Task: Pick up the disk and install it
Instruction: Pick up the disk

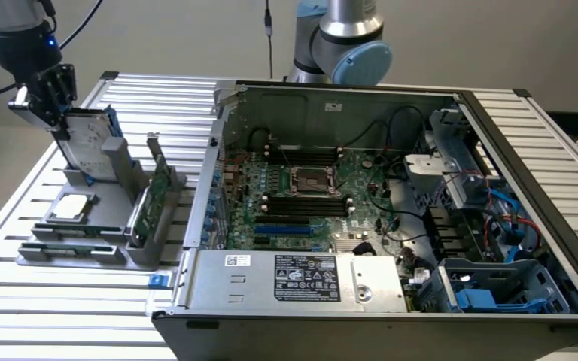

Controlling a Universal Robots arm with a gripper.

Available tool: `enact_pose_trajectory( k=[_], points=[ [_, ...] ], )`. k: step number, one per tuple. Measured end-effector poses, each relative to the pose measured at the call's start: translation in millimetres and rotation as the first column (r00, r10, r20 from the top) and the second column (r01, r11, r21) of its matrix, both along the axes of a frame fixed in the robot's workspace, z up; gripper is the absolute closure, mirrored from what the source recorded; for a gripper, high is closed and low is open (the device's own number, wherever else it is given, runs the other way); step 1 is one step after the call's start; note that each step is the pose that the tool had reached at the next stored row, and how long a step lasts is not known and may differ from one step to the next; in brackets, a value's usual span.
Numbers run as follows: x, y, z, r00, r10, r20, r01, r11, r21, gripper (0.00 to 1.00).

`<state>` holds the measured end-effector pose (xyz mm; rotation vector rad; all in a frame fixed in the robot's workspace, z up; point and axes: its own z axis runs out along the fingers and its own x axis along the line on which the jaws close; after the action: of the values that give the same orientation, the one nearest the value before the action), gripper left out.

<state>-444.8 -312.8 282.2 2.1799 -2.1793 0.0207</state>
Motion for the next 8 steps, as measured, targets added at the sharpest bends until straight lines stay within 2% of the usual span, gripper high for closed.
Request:
enact_pose_trajectory(
  k=[8],
  points=[
    [0.0,0.0,5.2,1.0000,0.000,0.0013,0.000,1.0000,-0.0013,0.67]
  ],
)
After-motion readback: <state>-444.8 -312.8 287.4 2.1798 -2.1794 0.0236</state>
